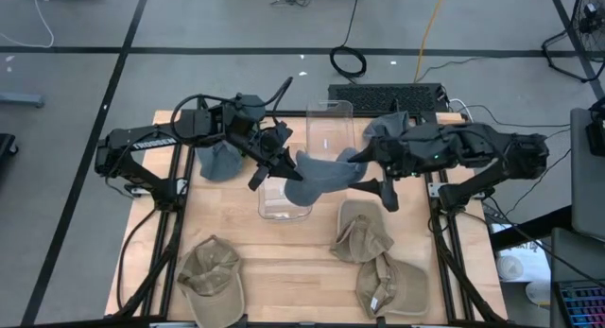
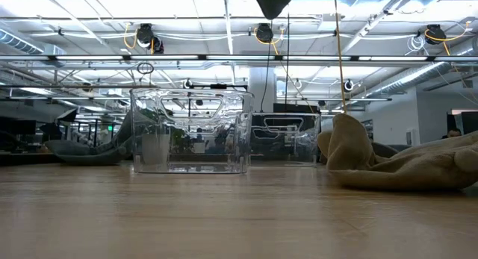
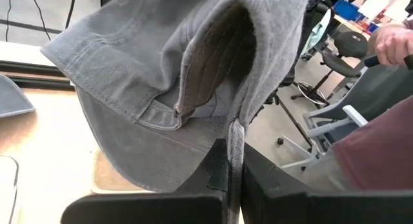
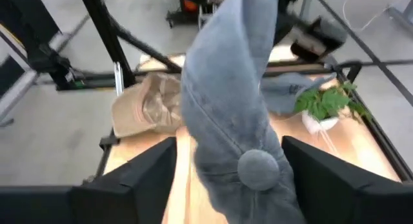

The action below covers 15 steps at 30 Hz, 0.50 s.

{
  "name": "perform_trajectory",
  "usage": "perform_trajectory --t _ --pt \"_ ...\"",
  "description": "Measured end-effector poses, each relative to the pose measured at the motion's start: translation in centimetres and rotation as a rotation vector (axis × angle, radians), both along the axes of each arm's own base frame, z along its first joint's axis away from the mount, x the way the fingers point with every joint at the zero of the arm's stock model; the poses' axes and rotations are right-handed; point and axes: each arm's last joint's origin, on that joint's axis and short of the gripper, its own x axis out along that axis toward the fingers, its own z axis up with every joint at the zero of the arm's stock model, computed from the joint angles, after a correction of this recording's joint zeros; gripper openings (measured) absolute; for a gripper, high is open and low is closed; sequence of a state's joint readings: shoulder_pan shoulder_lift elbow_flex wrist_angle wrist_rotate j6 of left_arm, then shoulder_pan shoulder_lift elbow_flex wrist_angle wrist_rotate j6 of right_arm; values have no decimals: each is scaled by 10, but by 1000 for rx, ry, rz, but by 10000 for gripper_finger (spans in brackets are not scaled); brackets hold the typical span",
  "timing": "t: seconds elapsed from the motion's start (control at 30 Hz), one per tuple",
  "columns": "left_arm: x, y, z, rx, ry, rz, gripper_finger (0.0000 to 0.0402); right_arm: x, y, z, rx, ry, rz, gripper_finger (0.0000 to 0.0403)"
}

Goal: Pick & Place hat
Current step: Put the bottom ash blue cap into the right transparent bin

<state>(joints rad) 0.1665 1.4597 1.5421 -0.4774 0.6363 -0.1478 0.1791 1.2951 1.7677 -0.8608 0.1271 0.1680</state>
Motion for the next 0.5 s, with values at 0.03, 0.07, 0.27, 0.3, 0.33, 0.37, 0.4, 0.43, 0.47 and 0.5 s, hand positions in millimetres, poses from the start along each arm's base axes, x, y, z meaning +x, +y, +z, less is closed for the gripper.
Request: perform_trajectory --t 0.03,0.07,0.27,0.3,0.33,0.37,0.4,0.43,0.47,0.5 --pt "0 0 0 0 0 0 8 2 0 -1 -1 3 -1 240" --pt "0 0 0 0 0 0 8 4 1 -1 1 -5 -1 228" --pt "0 0 0 0 4 1 8 5 1 0 -3 -15 0 132" --pt "0 0 0 -1 5 1 8 4 1 0 -8 -16 3 113" --pt "0 0 0 -5 7 2 8 4 1 1 -14 -18 6 94" --pt "0 0 0 -7 8 4 8 4 0 1 -20 -18 9 75" --pt "0 0 0 -10 10 5 8 3 0 1 -25 -20 12 54" --pt "0 0 0 -10 10 6 8 3 0 1 -35 -21 16 34" --pt "0 0 0 -10 11 9 8 2 0 1 -49 -23 23 22" --pt "0 0 0 -15 14 14 11 2 0 2 -66 -25 31 17"
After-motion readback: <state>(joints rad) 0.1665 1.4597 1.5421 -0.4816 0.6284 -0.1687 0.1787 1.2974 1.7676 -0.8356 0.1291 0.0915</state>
